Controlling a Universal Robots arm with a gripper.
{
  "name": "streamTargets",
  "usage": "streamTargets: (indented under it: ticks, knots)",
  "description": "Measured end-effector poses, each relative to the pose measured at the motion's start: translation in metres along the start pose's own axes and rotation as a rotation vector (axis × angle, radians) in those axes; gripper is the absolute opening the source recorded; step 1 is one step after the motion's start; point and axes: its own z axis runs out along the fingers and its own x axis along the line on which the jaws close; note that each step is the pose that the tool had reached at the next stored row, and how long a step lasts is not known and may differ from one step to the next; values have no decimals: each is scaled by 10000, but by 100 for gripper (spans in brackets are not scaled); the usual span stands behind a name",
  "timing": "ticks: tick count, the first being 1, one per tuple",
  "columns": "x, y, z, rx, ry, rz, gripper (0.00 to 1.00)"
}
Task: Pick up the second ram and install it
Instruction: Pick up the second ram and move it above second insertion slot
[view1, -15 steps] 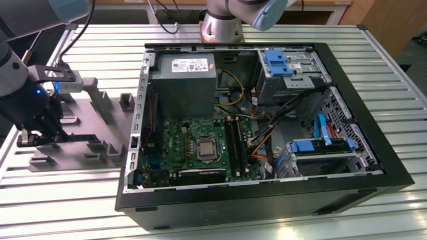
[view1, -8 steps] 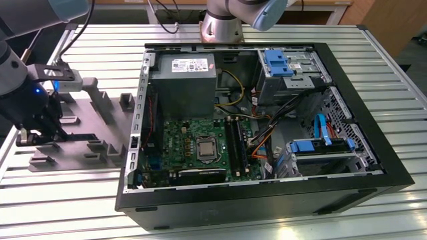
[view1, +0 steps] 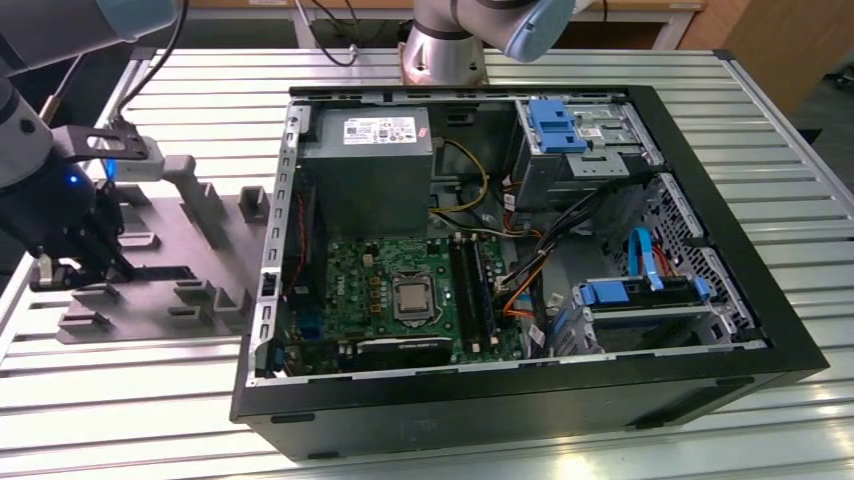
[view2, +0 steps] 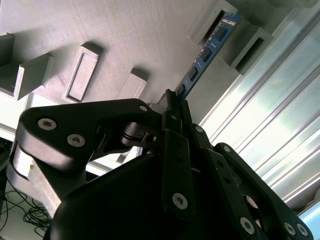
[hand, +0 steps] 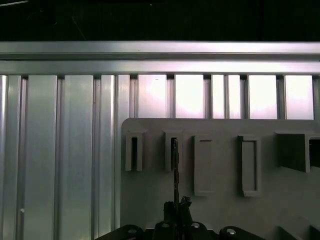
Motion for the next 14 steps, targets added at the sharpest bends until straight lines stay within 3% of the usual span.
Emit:
streamTargets:
  ticks: [14]
  knots:
    - [-1,1,-44,0,0,0,14]
